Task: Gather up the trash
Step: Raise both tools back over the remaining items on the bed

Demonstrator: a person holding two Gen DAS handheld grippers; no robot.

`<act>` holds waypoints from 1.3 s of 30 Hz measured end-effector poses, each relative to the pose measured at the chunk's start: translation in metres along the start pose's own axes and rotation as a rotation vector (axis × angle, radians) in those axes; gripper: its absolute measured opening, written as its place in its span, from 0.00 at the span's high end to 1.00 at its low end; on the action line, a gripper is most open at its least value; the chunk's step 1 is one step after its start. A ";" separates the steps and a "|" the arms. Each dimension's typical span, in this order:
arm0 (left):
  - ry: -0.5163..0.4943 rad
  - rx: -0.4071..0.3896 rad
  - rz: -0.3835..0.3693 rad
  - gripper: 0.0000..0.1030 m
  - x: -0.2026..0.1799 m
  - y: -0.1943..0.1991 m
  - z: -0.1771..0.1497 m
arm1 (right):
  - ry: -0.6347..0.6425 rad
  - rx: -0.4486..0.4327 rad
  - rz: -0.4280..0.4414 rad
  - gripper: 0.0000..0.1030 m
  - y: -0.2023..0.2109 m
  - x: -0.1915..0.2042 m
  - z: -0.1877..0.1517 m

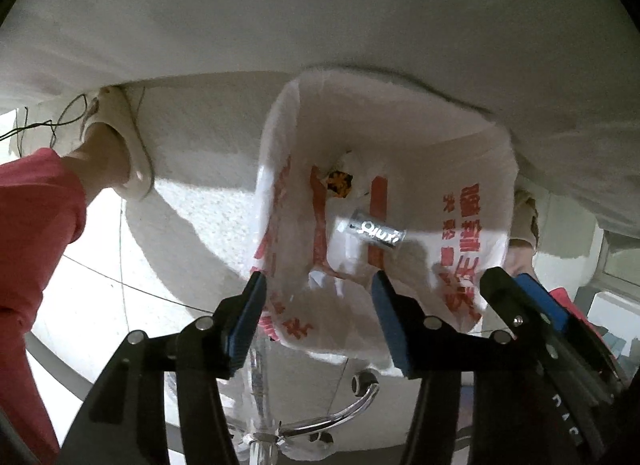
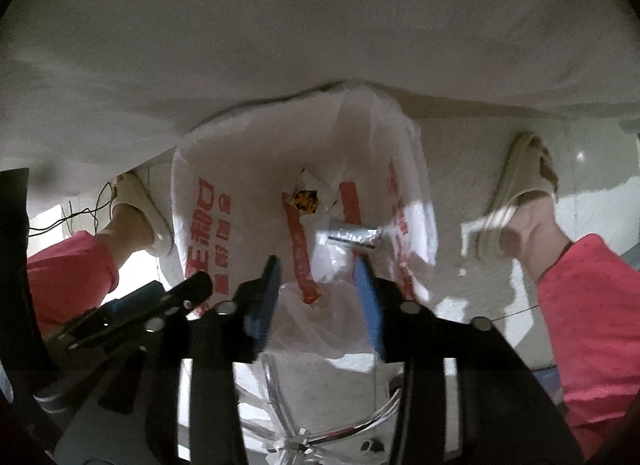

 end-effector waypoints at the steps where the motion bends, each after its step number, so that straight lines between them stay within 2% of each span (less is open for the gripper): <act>1: -0.006 -0.016 0.004 0.47 0.001 0.007 -0.001 | 0.005 -0.010 0.001 0.50 0.006 0.001 -0.001; 2: -0.015 -0.032 0.012 0.44 0.002 0.015 -0.003 | 0.011 -0.016 0.008 0.47 0.012 0.000 -0.003; 4: -0.046 -0.059 0.028 0.38 0.003 0.031 -0.007 | 0.042 -0.031 0.026 0.47 0.028 0.004 -0.008; 6: -0.092 -0.084 0.009 0.36 -0.001 0.049 -0.012 | 0.113 -0.081 0.025 0.45 0.056 0.010 -0.012; 7: -0.127 -0.100 -0.029 0.36 -0.004 0.065 -0.017 | 0.141 -0.112 0.020 0.40 0.068 0.012 -0.014; 9: -0.175 -0.109 -0.070 0.32 -0.004 0.089 -0.024 | 0.210 -0.216 -0.001 0.16 0.107 0.015 -0.016; 10: -0.185 -0.114 -0.083 0.26 -0.004 0.098 -0.025 | 0.227 -0.255 -0.005 0.14 0.121 0.015 -0.016; 12: -0.200 -0.145 -0.090 0.25 -0.001 0.126 -0.026 | 0.280 -0.345 -0.040 0.13 0.157 0.015 -0.016; 16: -0.229 -0.201 -0.076 0.22 0.012 0.195 -0.017 | 0.357 -0.405 -0.063 0.13 0.212 0.014 -0.005; 19: -0.274 -0.240 -0.014 0.20 0.019 0.246 -0.004 | 0.411 -0.445 -0.026 0.13 0.263 0.017 0.010; 21: -0.327 -0.262 -0.006 0.19 0.020 0.284 0.007 | 0.470 -0.486 -0.021 0.13 0.302 0.025 0.019; 25: -0.433 -0.313 0.054 0.13 0.014 0.345 0.027 | 0.565 -0.483 0.054 0.13 0.359 0.045 0.029; 27: -0.497 -0.340 0.096 0.13 0.007 0.374 0.040 | 0.630 -0.487 0.075 0.13 0.388 0.055 0.036; 30: -0.568 -0.352 0.126 0.13 0.000 0.397 0.058 | 0.705 -0.501 0.052 0.13 0.412 0.069 0.048; 33: -0.625 -0.307 0.155 0.13 -0.005 0.401 0.079 | 0.750 -0.495 0.043 0.13 0.425 0.078 0.061; 37: -0.672 -0.289 0.149 0.13 -0.010 0.409 0.110 | 0.791 -0.490 0.041 0.13 0.442 0.088 0.091; 39: -0.693 -0.282 0.154 0.13 -0.011 0.406 0.126 | 0.819 -0.498 0.012 0.13 0.443 0.092 0.108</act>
Point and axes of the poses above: each gripper's, at about its wrist camera, not at the fingertips, and y roughly against the way its jaws point, x to its left, z to its top, the point moved 8 cm from there along -y, roughly the way its jaws point, and after that the axes turned 7 degrees about -y, right-handed, at the moved point
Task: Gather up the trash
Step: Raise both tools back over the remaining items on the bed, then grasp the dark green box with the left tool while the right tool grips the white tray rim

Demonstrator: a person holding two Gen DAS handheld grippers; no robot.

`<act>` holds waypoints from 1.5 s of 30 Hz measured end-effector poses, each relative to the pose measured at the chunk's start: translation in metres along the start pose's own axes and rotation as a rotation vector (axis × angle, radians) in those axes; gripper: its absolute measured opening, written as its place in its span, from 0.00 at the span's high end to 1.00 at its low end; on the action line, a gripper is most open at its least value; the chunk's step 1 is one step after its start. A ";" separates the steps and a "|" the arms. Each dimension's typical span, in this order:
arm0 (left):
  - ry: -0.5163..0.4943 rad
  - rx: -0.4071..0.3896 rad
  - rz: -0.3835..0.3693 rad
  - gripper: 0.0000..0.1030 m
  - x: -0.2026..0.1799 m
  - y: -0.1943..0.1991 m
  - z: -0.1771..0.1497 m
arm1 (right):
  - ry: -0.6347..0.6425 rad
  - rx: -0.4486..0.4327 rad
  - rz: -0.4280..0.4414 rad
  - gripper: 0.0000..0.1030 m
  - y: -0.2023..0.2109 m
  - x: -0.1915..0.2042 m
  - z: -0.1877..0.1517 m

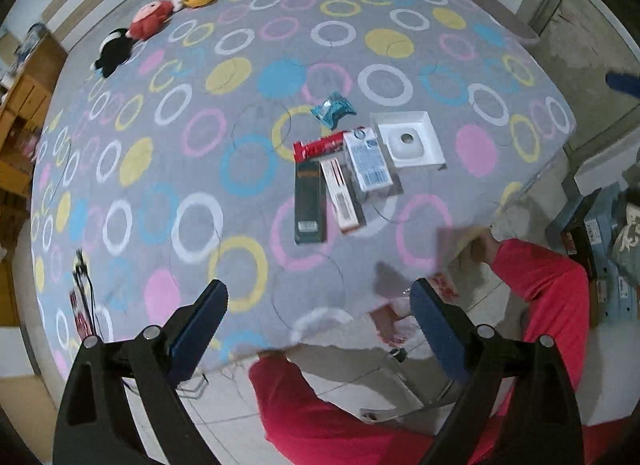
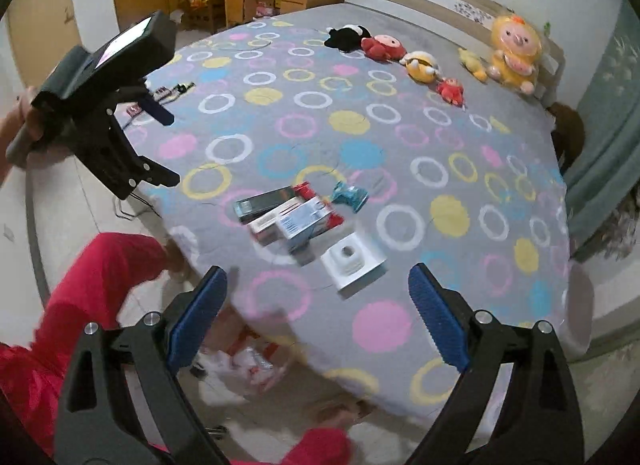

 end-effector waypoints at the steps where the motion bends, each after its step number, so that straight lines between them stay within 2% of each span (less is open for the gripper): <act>1: -0.014 0.008 0.005 0.13 0.005 -0.008 0.005 | 0.018 0.002 -0.022 0.13 -0.007 -0.006 0.005; 5: -0.025 0.077 -0.003 0.13 0.021 -0.050 0.014 | 0.051 0.050 -0.047 0.13 -0.041 -0.021 0.018; 10: -0.038 0.144 -0.043 0.13 0.024 -0.097 0.016 | 0.096 0.117 -0.061 0.13 -0.084 -0.030 0.017; 14: -0.045 0.164 -0.078 0.13 0.021 -0.122 0.016 | 0.106 0.183 -0.023 0.13 -0.117 -0.026 0.005; 19: -0.066 0.210 -0.083 0.13 0.020 -0.159 0.017 | 0.114 0.270 0.032 0.14 -0.156 -0.015 -0.020; 21: -0.069 0.218 -0.086 0.13 0.022 -0.167 0.017 | 0.119 0.309 0.053 0.21 -0.172 -0.010 -0.031; 28: -0.033 0.249 -0.116 0.13 0.032 -0.198 0.014 | 0.131 0.396 0.080 0.23 -0.216 -0.002 -0.054; 32: -0.035 0.251 -0.128 0.13 0.033 -0.211 0.016 | 0.114 0.439 0.098 0.30 -0.236 -0.005 -0.061; 34: -0.031 0.247 -0.123 0.13 0.034 -0.217 0.018 | 0.094 0.458 0.119 0.36 -0.243 -0.007 -0.063; 36: -0.030 0.254 -0.133 0.15 0.034 -0.224 0.019 | 0.100 0.474 0.105 0.41 -0.252 -0.010 -0.067; 40: -0.036 0.261 -0.139 0.24 0.034 -0.231 0.021 | 0.112 0.498 0.102 0.44 -0.265 -0.011 -0.073; 41: -0.033 0.268 -0.145 0.26 0.035 -0.234 0.022 | 0.115 0.505 0.103 0.48 -0.268 -0.010 -0.075; 44: -0.020 0.280 -0.153 0.28 0.039 -0.242 0.021 | 0.124 0.519 0.096 0.52 -0.278 -0.009 -0.078; 45: -0.017 0.281 -0.155 0.28 0.040 -0.244 0.022 | 0.123 0.522 0.099 0.58 -0.280 -0.009 -0.079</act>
Point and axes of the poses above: each gripper's, at about its wrist camera, not at the fingertips, and y roughly against the way its jaws point, x to its left, z to its top, the point moved 8 cm from there along -y, roughly the way its jaws point, and after that the axes turned 7 degrees about -y, right-handed, at the moved point
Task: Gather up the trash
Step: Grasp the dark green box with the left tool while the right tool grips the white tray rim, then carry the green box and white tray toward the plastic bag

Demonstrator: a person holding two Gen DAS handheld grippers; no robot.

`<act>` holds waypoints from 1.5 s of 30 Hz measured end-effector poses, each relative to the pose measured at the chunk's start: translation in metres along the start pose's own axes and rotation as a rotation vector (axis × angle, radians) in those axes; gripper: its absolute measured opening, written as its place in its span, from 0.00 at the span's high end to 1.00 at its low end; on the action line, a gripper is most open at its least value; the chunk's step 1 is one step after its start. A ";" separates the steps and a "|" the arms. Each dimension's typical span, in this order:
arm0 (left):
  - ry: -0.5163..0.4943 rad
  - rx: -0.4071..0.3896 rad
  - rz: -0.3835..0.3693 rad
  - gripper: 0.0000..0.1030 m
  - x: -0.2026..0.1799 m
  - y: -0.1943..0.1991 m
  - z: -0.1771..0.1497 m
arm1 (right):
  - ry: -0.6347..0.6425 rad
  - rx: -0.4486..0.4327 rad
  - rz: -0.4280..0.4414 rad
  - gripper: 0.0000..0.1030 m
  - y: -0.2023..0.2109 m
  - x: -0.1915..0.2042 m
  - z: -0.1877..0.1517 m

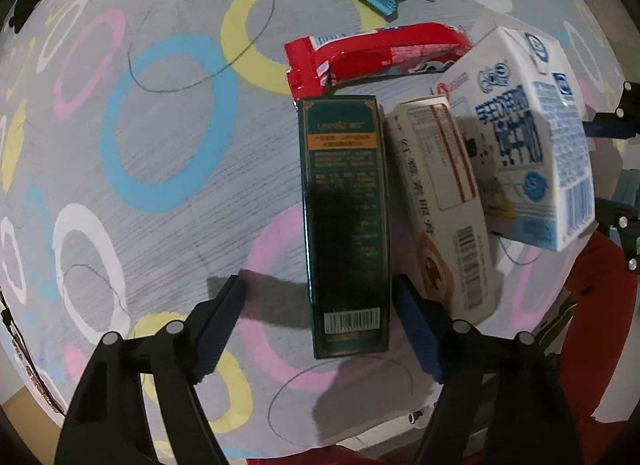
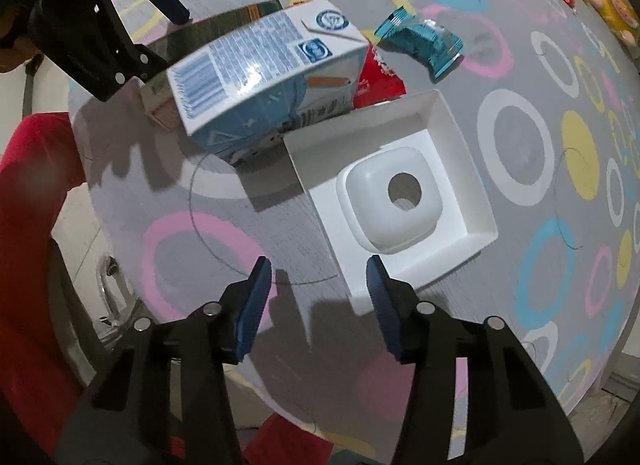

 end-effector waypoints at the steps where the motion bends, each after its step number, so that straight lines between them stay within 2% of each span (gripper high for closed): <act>1: 0.001 -0.006 0.000 0.29 0.001 0.000 0.001 | -0.002 0.004 0.005 0.63 -0.004 0.000 0.001; 3: 0.003 -0.013 -0.001 0.32 0.000 -0.001 0.003 | -0.010 0.014 -0.002 0.76 -0.011 -0.002 0.001; 6: 0.011 -0.018 0.004 0.41 -0.008 -0.004 0.007 | -0.040 0.017 -0.001 0.80 -0.017 -0.004 0.003; 9: 0.026 -0.026 0.006 0.56 -0.015 0.001 0.013 | -0.063 0.016 -0.007 0.93 -0.015 -0.007 0.009; 10: 0.035 -0.032 0.000 0.66 -0.017 0.003 0.015 | -0.077 0.019 -0.009 0.93 -0.014 -0.008 0.009; 15: 0.103 -0.063 0.011 0.66 -0.019 0.010 0.012 | -0.131 0.018 -0.023 0.98 -0.010 -0.008 0.007; 20: 0.162 -0.080 0.017 0.66 -0.008 0.021 -0.012 | -0.220 -0.011 -0.033 0.98 0.002 -0.014 0.004; 28: 0.218 -0.162 0.048 0.66 -0.008 0.073 -0.043 | -0.322 -0.138 -0.044 0.98 0.066 -0.017 -0.005; 33: 0.190 -0.242 0.098 0.66 -0.031 0.130 -0.072 | -0.341 -0.264 -0.091 0.98 0.137 -0.004 -0.012; 35: 0.183 -0.261 0.112 0.66 -0.052 0.141 -0.069 | -0.343 -0.302 -0.086 0.98 0.153 0.005 -0.015; 38: 0.176 -0.286 0.113 0.66 -0.072 0.160 -0.083 | -0.341 -0.355 -0.088 0.98 0.181 0.030 -0.020; 45: 0.163 -0.358 0.122 0.66 -0.126 0.199 -0.137 | -0.332 -0.455 -0.093 0.98 0.233 0.086 -0.063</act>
Point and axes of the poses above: each gripper's, at about its wrist camera, not at the fingertips, and y roughly against the way its jaws point, x to its left, z to its top, the point moved 8 cm from there along -y, roughly the way its jaws point, and after that the axes turned 7 degrees about -y, right-handed, at the moved point
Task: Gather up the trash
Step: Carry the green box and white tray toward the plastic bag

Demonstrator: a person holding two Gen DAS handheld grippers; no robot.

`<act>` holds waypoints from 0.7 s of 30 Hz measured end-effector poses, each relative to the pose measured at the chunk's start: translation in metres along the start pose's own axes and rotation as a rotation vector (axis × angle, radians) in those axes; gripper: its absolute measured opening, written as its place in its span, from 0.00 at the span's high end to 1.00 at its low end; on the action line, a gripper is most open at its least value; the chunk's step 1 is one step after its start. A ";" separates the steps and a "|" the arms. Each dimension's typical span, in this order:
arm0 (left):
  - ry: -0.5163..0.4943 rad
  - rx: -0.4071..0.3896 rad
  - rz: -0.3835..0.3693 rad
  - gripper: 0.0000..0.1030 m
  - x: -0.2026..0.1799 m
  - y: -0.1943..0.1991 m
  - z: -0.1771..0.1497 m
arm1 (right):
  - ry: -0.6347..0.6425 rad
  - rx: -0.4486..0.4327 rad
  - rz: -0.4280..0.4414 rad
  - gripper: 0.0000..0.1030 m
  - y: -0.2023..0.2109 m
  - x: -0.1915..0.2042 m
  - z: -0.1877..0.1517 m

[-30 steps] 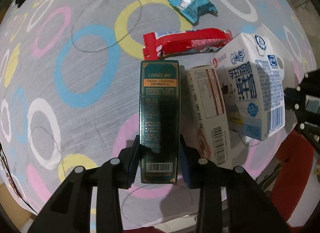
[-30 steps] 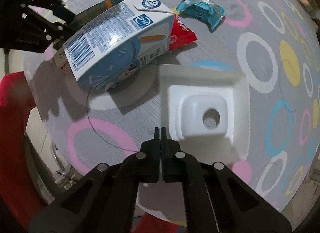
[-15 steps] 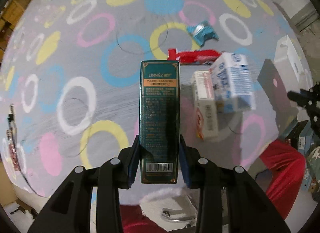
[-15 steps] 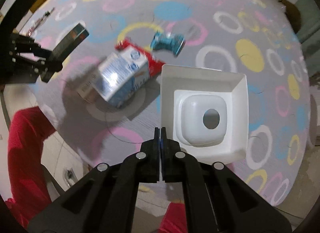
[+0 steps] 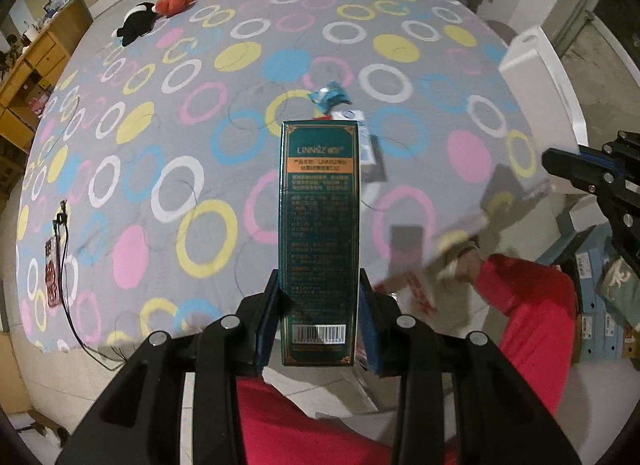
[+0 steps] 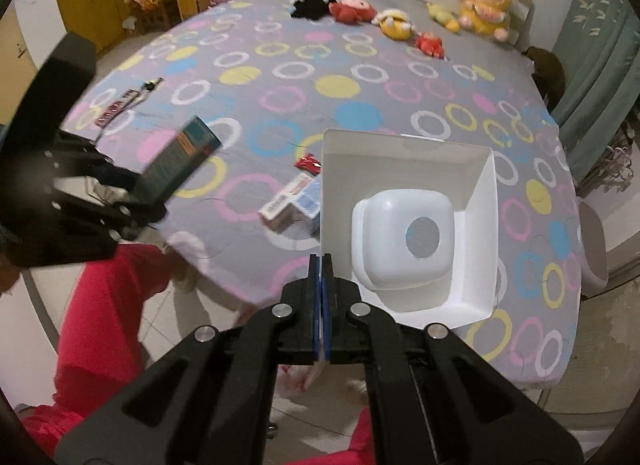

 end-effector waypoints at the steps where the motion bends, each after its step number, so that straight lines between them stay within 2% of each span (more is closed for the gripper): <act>1: -0.002 -0.007 -0.001 0.66 -0.007 0.004 -0.006 | 0.001 -0.009 0.000 0.98 0.006 0.005 -0.004; 9: 0.011 -0.022 -0.018 0.66 -0.049 0.018 -0.053 | 0.016 -0.025 0.035 0.98 0.040 0.052 -0.053; 16: 0.031 0.012 -0.063 0.66 -0.071 0.000 -0.084 | -0.005 -0.003 0.078 0.98 0.042 0.068 -0.086; 21: 0.044 0.026 -0.051 0.66 -0.081 -0.017 -0.096 | -0.023 0.021 0.104 0.98 0.029 0.073 -0.101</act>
Point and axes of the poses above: each gripper's, at about its wrist camera, not at the fingertips, and y roughly against the way its jaws point, x to its left, z to its top, the point moved 8 cm from there along -y, roughly the way its jaws point, and after that the axes turned 7 degrees about -y, right-handed, at the moved point
